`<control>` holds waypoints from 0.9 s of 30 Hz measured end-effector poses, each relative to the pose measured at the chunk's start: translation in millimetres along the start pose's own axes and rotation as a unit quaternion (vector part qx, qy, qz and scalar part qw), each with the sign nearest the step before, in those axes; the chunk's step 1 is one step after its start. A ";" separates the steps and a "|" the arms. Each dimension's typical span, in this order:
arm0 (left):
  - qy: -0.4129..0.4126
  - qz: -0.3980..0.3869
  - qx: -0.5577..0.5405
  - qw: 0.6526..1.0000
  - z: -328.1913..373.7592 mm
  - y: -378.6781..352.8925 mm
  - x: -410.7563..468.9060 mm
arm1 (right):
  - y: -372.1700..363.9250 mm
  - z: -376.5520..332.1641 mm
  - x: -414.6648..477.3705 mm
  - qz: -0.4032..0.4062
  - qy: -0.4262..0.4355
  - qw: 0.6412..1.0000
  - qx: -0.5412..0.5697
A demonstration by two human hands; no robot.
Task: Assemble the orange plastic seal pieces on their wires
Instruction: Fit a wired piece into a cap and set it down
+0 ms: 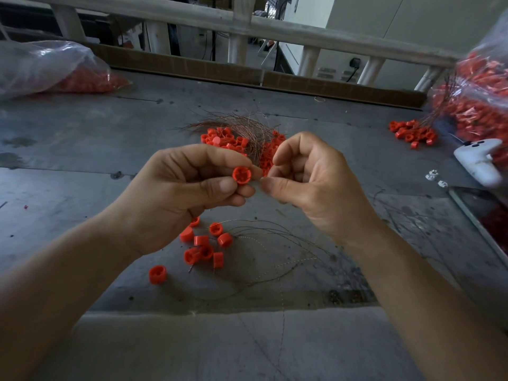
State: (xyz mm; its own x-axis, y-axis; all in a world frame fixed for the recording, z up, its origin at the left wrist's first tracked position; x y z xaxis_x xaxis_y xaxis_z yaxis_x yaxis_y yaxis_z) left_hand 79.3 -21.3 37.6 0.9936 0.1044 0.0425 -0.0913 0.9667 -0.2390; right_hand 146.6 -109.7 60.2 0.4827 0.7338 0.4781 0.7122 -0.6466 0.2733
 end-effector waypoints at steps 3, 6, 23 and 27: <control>0.011 -0.012 -0.004 1.000 -4.4 -3.7 0.0 | -8.5 8.1 -1.8 -0.022 -0.026 0.999 0.001; 0.020 -0.023 0.000 1.000 -7.0 -7.6 0.2 | -14.4 13.5 -2.8 -0.040 -0.038 0.998 -0.013; 0.038 0.019 -0.014 0.999 -10.7 -0.7 0.5 | 57.2 73.1 9.8 -0.007 -0.060 0.918 -0.391; 0.043 0.019 -0.012 0.999 -12.9 -0.7 1.3 | 32.2 67.5 16.8 -0.071 -0.015 0.911 -0.406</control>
State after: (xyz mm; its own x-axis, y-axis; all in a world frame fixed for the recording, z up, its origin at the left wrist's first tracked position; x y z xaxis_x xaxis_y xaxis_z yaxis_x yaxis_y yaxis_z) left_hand 81.5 -24.9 25.3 0.9917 0.1184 -0.0508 -0.1277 0.9563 -0.2630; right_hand 212.0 -104.1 20.7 0.4372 0.8191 0.3714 0.1629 -0.4782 0.8630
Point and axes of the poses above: each hand's wrist, its own x-axis towards the middle knuckle, its own y-axis out of the back of the hand, z = x × y, the point moved 10 cm from there along x, towards the middle knuckle, and after that the axes turned 13 degrees about y, right-handed, at the moved point
